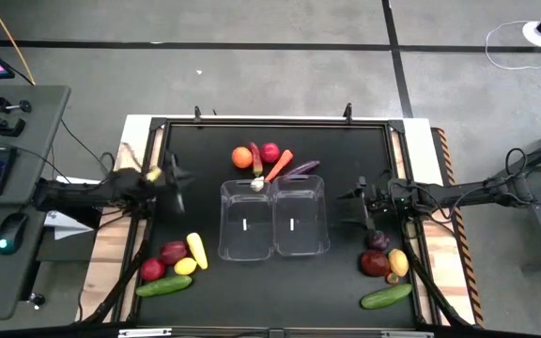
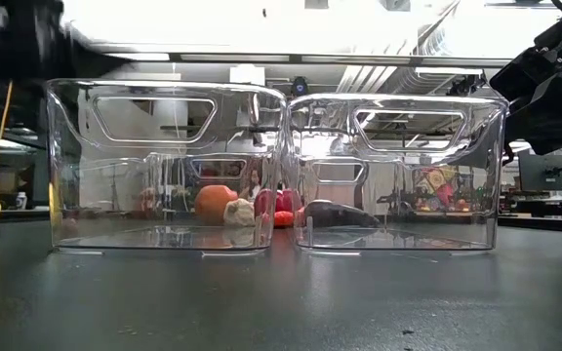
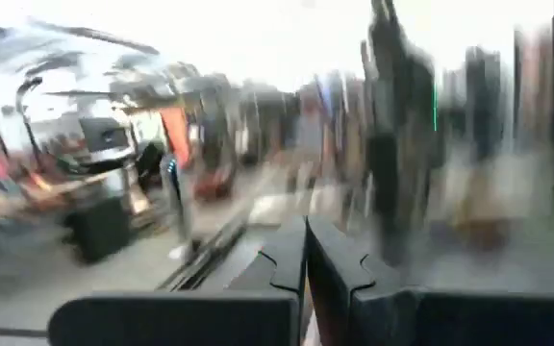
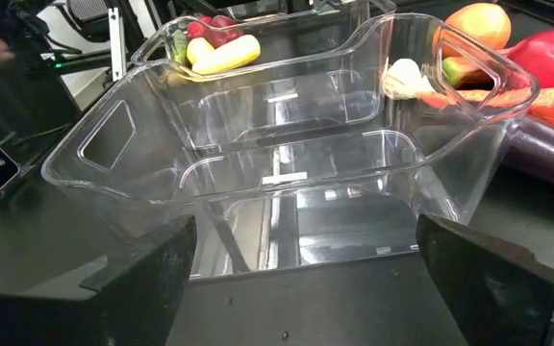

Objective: Sort produce into baskets
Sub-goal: Put the orange into the left transparent bin

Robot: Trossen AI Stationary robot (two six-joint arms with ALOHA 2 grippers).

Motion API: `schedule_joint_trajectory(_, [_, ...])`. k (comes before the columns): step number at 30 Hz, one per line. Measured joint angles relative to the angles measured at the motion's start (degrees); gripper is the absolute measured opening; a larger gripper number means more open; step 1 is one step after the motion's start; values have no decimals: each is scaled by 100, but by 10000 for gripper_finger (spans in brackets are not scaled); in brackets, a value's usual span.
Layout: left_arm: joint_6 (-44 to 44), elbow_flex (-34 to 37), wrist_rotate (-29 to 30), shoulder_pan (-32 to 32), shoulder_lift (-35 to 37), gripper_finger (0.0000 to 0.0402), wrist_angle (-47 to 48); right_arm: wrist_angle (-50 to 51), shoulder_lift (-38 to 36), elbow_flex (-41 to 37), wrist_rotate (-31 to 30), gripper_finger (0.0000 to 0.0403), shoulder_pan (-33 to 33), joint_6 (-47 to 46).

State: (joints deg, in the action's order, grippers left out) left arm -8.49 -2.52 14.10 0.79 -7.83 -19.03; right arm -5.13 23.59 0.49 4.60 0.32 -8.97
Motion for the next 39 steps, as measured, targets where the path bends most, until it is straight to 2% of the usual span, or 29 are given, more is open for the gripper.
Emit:
schedule_joint_trajectory(3, [2216,-1,1107,3,-180,0,-1333,0,2,2,-2,387,-1,0])
schedule_joint_trajectory(5, [3582,-10,2193,3,-277,0,-2149,0,1,2,-1,387,0,0])
schedule_joint_trajectory(7, [4553,-137,3284,46,-442,0,-2319,0,1,1,-1,387,-2,0])
schedule_joint_trajectory(8, [4845,-231,3511,92,-564,0,-2198,0,2,0,-1,387,-2,0])
schedule_joint_trajectory(9, [5066,-369,3496,157,-711,0,-2029,0,0,0,-1,387,0,0])
schedule_joint_trajectory(13, [6130,-1213,2379,606,-1743,0,-1179,0,1,2,-1,387,-1,0])
schedule_joint_trajectory(16, [6528,-2102,1019,1252,-2737,0,-260,0,0,1,0,387,-2,0])
schedule_joint_trajectory(18, [6608,-2747,-56,1927,-3276,0,801,2,0,1,0,387,-1,0])
schedule_joint_trajectory(20, [6292,-3419,-1271,2755,-3760,0,2012,2,0,2,0,387,0,0])
schedule_joint_trajectory(22, [5623,-3954,-2383,3612,-4219,0,2995,2,0,2,-2,387,-2,2])
schedule_joint_trajectory(25, [4610,-4432,-3643,4663,-4891,0,3425,2,0,0,-2,387,0,0])
schedule_joint_trajectory(28, [4270,-4638,-4705,5308,-5485,1,3328,3,0,0,-2,387,-2,0])
schedule_joint_trajectory(30, [4231,-4662,-5189,5488,-5792,6,3299,4,2,2,-2,387,-1,2])
schedule_joint_trajectory(33, [4120,-4662,-5589,5406,-6104,24,3290,7,0,0,-2,387,-2,0])
schedule_joint_trajectory(39, [4064,-4662,-5700,4625,-6235,90,3061,17,0,0,-2,387,0,0])
